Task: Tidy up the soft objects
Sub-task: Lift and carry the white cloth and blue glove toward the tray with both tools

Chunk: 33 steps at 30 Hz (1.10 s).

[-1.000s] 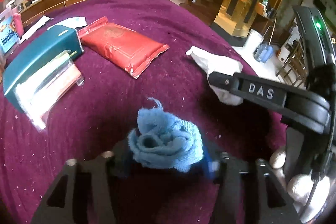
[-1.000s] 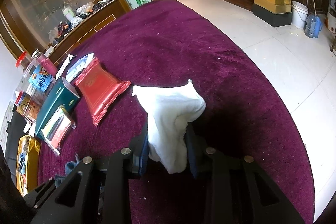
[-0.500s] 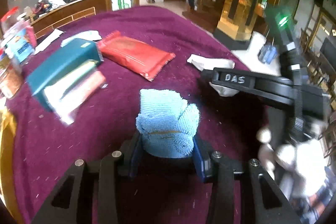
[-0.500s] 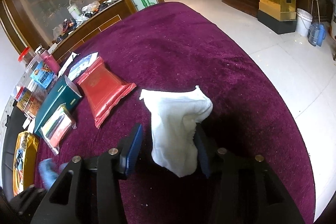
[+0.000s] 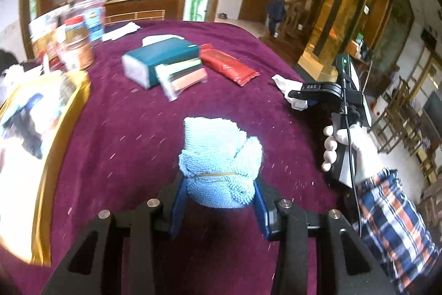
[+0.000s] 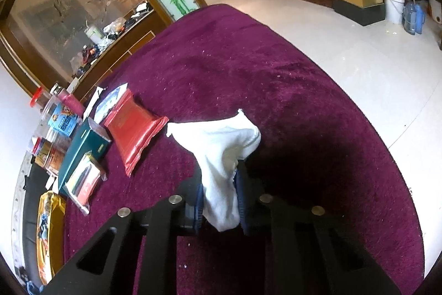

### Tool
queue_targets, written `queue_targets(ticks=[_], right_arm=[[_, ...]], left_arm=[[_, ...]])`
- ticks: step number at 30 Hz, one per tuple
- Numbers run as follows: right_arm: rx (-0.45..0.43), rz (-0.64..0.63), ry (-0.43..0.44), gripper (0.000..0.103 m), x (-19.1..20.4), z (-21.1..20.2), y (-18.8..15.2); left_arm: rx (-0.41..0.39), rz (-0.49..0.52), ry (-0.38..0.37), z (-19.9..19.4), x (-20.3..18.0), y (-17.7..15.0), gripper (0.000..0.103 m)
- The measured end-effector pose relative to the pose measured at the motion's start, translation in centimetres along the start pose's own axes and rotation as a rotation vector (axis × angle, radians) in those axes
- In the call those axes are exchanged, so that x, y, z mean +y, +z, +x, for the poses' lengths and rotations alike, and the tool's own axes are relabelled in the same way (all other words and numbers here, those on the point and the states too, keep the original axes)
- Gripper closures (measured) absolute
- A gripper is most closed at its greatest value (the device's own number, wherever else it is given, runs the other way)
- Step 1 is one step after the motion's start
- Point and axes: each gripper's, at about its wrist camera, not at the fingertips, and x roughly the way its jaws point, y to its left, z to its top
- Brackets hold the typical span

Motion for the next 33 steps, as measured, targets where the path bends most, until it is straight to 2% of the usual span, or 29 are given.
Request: queue_targets(ticks=[7,14,22,27,33], right_arm=[[0.124,-0.02,0.043,0.085,-0.4,-3.1,-2.8],[0.151,-0.078,0.089,0.085,0.3,-7.7,-7.3],[0.157,-0.224,0.183,0.085,6.2,-10.7,-11.0],[0.151,-0.326,0.245,0.085,11.1,-11.8,-12.5],[0.177,-0.41,0.328,0.085,16.1,-12.3,-14.5]], left_arm=[[-0.013,-0.071,-0.016,-2.4,3.3,-2.1,0.058],[-0.016,-0.098,-0.044,-3.0,4.5,-3.2,0.058],[-0.012,-0.105,-0.077,-5.3,5.1,-4.9,0.058],[-0.04,-0.136,-0.053,-7.2,6.9,-5.5,0.058],[-0.078,-0.218,-0.01,-9.1,10.9,-6.0,0.058]])
